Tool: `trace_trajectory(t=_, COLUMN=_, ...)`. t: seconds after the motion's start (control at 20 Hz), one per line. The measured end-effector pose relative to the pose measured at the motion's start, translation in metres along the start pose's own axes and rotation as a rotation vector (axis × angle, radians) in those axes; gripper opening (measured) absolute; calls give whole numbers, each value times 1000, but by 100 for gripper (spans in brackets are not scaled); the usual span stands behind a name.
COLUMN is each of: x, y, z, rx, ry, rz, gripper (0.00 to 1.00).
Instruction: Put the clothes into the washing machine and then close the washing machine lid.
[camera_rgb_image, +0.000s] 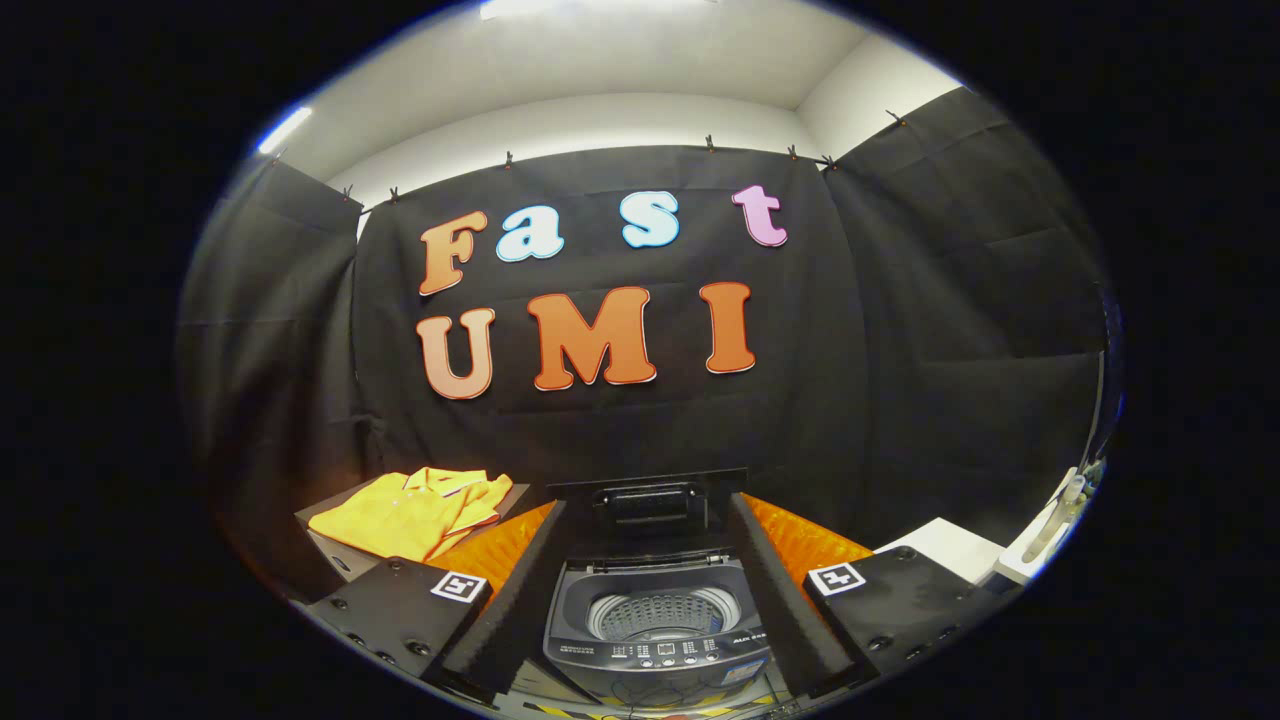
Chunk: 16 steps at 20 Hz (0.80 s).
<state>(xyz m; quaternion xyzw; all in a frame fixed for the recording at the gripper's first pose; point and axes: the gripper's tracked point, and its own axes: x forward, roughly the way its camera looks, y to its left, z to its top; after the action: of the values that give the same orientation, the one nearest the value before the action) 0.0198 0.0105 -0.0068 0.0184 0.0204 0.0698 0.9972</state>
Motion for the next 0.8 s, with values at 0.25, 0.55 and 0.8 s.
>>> trace_trajectory(t=0.25, x=9, y=21, z=9, rx=-23, ry=-13, rz=20, gripper=98)
trace_trajectory(t=0.55, x=13, y=53, z=8, rx=-17, ry=-17, rz=-25, gripper=98)
trace_trajectory(t=0.8, x=18, y=72, z=7, rx=-23, ry=2, rz=-95, gripper=98)
